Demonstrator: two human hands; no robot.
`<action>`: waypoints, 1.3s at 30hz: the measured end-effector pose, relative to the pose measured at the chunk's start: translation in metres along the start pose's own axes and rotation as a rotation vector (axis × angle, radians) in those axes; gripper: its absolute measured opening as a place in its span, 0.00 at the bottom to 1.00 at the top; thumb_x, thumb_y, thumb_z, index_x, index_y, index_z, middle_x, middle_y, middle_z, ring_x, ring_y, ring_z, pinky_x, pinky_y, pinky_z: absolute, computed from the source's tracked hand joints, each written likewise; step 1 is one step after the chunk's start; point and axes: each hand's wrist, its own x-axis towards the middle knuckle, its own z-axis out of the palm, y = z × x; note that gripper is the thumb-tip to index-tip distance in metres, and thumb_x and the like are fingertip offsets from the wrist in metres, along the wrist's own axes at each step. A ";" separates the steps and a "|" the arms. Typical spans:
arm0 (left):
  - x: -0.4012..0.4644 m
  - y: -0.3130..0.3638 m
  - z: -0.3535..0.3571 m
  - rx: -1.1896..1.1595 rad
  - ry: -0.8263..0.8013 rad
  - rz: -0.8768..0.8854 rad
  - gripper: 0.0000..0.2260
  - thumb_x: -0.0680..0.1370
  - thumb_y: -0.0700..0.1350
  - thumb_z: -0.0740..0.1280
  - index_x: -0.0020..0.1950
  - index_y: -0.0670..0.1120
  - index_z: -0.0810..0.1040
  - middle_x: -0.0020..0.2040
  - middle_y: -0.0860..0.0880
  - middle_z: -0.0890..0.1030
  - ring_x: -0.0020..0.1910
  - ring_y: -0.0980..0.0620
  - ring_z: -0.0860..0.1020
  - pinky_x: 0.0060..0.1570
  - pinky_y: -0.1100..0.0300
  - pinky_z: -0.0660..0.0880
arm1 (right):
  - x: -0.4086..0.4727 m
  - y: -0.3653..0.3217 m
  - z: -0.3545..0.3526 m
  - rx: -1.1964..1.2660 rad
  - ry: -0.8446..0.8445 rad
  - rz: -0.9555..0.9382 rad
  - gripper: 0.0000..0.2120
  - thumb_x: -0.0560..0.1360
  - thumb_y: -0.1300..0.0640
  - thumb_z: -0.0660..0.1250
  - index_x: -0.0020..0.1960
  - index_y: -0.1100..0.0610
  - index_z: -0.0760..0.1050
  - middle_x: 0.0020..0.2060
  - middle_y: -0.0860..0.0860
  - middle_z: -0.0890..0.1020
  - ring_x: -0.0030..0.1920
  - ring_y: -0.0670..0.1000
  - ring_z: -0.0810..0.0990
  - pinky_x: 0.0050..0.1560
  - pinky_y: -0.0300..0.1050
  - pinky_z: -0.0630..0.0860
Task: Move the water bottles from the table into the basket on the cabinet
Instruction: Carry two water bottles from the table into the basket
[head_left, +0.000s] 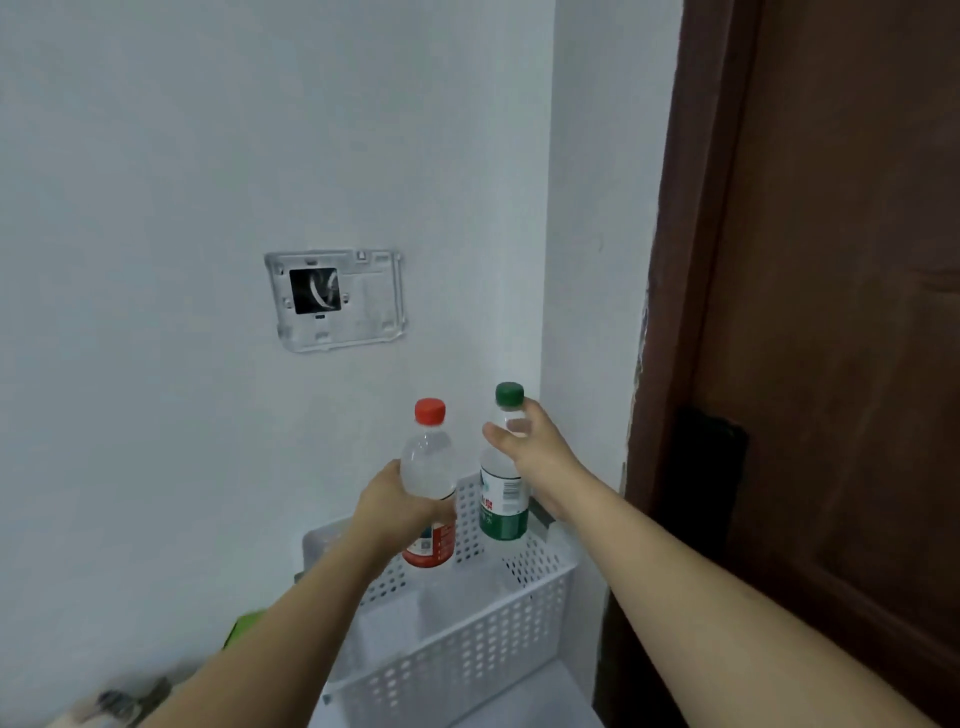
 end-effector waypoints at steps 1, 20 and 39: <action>0.007 -0.009 0.004 -0.007 0.009 -0.028 0.27 0.62 0.41 0.78 0.59 0.48 0.74 0.51 0.48 0.82 0.49 0.46 0.80 0.45 0.52 0.76 | 0.006 0.008 0.001 -0.020 0.000 -0.006 0.19 0.75 0.47 0.71 0.61 0.39 0.67 0.61 0.47 0.73 0.60 0.52 0.74 0.60 0.52 0.71; 0.056 -0.092 0.054 0.114 0.002 -0.071 0.22 0.65 0.41 0.78 0.55 0.52 0.77 0.49 0.52 0.83 0.48 0.50 0.81 0.52 0.48 0.80 | 0.035 0.108 0.042 -0.443 0.064 -0.099 0.18 0.77 0.51 0.68 0.65 0.54 0.71 0.57 0.45 0.67 0.59 0.47 0.69 0.60 0.38 0.65; 0.069 -0.116 0.060 0.290 -0.099 -0.162 0.12 0.69 0.46 0.77 0.50 0.48 0.81 0.44 0.51 0.81 0.44 0.50 0.79 0.45 0.59 0.74 | 0.040 0.111 0.042 -0.485 0.066 -0.101 0.21 0.77 0.56 0.68 0.68 0.55 0.68 0.61 0.48 0.71 0.64 0.48 0.70 0.61 0.39 0.64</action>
